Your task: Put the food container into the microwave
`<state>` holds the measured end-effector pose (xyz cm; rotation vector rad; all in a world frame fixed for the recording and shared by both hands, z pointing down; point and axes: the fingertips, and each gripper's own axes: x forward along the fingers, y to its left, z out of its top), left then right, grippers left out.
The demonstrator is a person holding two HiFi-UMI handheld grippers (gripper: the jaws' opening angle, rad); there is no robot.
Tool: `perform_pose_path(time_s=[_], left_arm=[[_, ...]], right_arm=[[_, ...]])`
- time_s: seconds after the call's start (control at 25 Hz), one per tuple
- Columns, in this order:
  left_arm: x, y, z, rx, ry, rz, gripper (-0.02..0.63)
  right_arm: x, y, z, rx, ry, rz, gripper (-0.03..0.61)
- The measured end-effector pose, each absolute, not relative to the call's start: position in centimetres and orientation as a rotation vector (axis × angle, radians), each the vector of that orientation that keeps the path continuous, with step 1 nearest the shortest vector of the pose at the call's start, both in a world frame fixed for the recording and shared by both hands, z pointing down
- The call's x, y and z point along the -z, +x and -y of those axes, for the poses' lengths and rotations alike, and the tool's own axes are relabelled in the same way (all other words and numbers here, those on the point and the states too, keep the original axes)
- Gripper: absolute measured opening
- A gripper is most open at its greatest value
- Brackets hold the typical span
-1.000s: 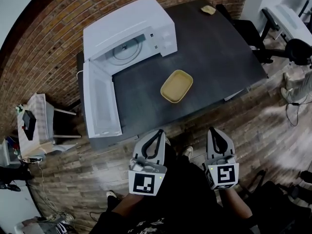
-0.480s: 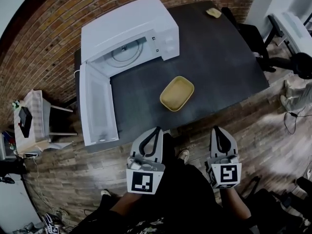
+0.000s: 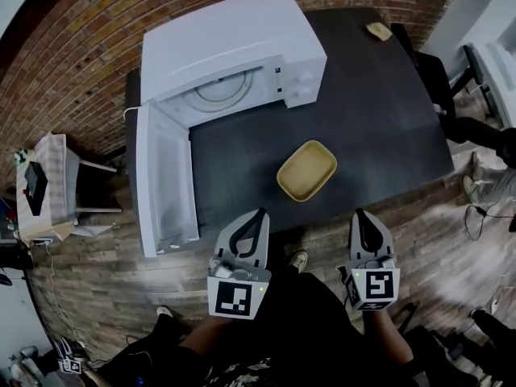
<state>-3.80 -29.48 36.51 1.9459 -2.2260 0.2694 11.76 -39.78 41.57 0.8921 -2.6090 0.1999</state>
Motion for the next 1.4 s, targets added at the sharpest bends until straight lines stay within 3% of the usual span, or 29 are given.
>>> perform_pose_path(time_s=[0.44, 0.8, 1.4], left_arm=[[-34.7, -10.7, 32.7, -0.231, 1.991, 2.314, 0.000], [-33.8, -15.2, 33.9, -0.009, 1.950, 2.288, 0.000], [-36.6, -17.2, 34.1, -0.145, 1.679, 2.381, 0.000]], right_arm=[[-38.1, 4.1, 43.1, -0.081, 0.811, 2.635, 0.064], [-36.8, -1.8, 44.2, -0.039, 0.736, 2.622, 0.064], [-41.3, -5.2, 46.9, -0.039, 0.348, 2.573, 0.064]])
